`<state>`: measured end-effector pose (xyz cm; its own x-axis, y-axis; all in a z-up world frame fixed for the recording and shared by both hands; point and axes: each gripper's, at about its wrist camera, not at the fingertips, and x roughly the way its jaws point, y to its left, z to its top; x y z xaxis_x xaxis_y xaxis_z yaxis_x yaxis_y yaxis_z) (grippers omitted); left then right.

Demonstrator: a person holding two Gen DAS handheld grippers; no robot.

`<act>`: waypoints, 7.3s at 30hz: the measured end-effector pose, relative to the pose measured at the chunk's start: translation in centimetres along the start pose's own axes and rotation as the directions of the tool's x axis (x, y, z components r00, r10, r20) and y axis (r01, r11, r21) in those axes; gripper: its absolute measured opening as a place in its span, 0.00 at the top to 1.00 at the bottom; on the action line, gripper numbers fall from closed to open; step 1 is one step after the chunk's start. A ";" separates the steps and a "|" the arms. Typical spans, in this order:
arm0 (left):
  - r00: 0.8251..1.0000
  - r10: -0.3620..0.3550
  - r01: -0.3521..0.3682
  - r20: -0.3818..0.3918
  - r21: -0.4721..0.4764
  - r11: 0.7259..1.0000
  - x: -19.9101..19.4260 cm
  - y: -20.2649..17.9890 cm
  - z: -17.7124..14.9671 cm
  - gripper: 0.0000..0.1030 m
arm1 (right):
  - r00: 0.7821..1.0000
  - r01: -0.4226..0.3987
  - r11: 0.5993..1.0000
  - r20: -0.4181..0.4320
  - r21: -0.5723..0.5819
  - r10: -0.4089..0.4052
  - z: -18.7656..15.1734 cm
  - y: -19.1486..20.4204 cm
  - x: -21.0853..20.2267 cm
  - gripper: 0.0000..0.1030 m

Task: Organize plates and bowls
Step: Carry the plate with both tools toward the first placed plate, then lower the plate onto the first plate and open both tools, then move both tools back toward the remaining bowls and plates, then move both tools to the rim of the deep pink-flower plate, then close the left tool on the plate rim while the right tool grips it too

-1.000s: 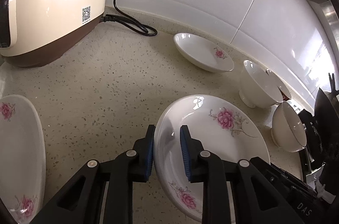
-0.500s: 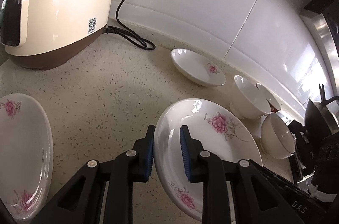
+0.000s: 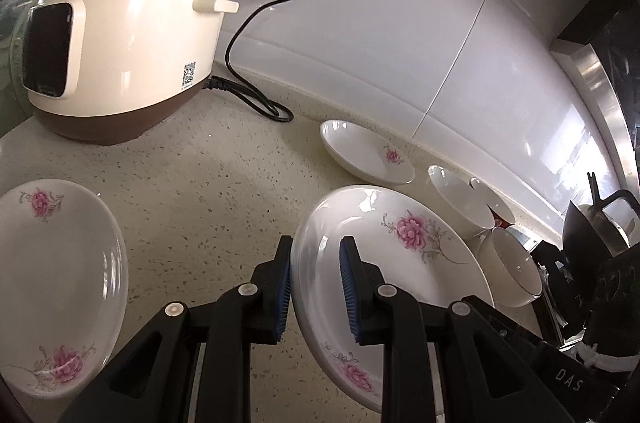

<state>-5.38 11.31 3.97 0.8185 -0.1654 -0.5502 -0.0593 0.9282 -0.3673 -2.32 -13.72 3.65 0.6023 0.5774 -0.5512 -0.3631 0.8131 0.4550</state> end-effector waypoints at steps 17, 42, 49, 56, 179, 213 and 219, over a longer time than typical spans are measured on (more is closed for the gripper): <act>0.999 -0.003 0.004 0.042 -0.028 1.000 -3.0 1.2 -0.1 0.77 | 0.999 -0.040 0.998 -0.020 0.044 0.041 -0.8 2.5 0.1 0.73; 0.982 0.096 -0.075 0.166 -0.128 0.989 -10.9 9.7 1.3 0.77 | 0.988 -0.130 0.990 -0.093 -0.054 0.125 -2.5 12.9 4.5 0.73; 0.979 0.114 -0.087 0.171 -0.160 0.983 -11.9 12.3 1.3 0.77 | 0.986 -0.133 0.988 -0.116 -0.075 0.124 -2.9 15.2 6.0 0.73; 0.976 0.134 -0.101 0.171 -0.188 0.977 -12.5 14.6 1.3 0.77 | 0.984 -0.133 0.988 -0.134 -0.081 0.122 -3.3 16.3 7.3 0.73; 0.943 0.159 -0.177 -0.292 -0.038 0.983 15.0 -3.0 9.1 0.11 | 0.936 0.308 0.919 -0.096 -0.245 -0.339 1.8 3.8 3.2 0.20; 0.935 0.257 -0.253 -0.246 0.050 0.966 17.4 -3.4 9.4 0.84 | 0.927 0.348 0.915 -0.074 -0.204 -0.369 2.8 2.5 2.8 0.20; 0.933 0.258 -0.243 -0.249 0.092 0.966 11.0 -2.2 5.6 0.84 | 0.930 0.342 0.925 -0.079 -0.165 -0.358 3.0 1.9 2.7 0.20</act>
<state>6.96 9.27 2.94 0.6067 0.0027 -0.7950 -0.2035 0.9672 -0.1520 0.78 -10.86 5.08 0.6338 0.2523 -0.7312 -0.2474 0.9618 0.1175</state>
